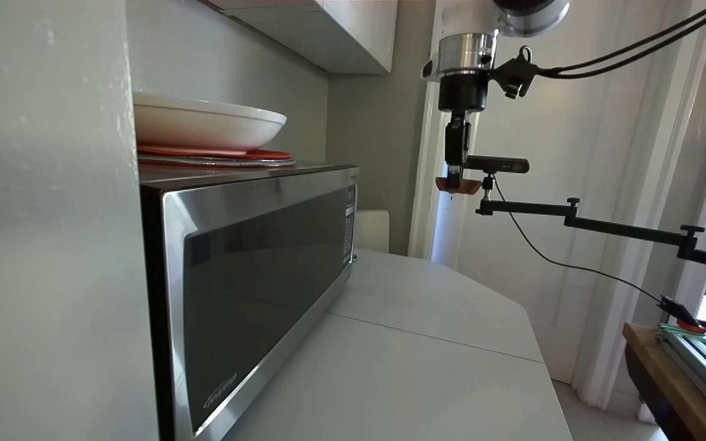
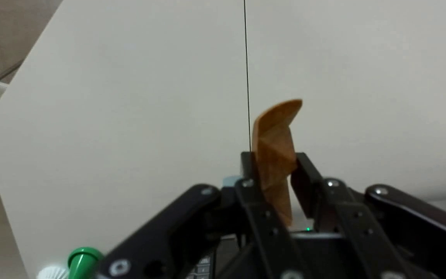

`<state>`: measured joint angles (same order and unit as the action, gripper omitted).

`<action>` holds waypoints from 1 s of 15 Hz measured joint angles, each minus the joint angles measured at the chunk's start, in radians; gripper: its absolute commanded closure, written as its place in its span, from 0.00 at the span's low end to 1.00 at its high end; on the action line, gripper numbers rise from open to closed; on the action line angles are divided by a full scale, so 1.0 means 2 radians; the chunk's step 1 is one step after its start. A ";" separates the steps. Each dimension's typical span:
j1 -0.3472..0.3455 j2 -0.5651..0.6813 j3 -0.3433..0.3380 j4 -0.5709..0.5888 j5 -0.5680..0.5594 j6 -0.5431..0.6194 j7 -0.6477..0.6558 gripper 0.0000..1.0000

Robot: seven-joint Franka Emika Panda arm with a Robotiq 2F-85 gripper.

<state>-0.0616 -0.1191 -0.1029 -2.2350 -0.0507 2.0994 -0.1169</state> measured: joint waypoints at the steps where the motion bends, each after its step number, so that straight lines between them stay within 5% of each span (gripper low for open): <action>1: -0.003 -0.007 -0.003 0.003 0.004 0.000 -0.004 0.93; 15: -0.013 0.033 -0.025 0.144 0.114 0.001 -0.030 0.93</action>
<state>-0.0882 -0.0533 -0.1531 -1.9479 0.1773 2.1021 -0.1762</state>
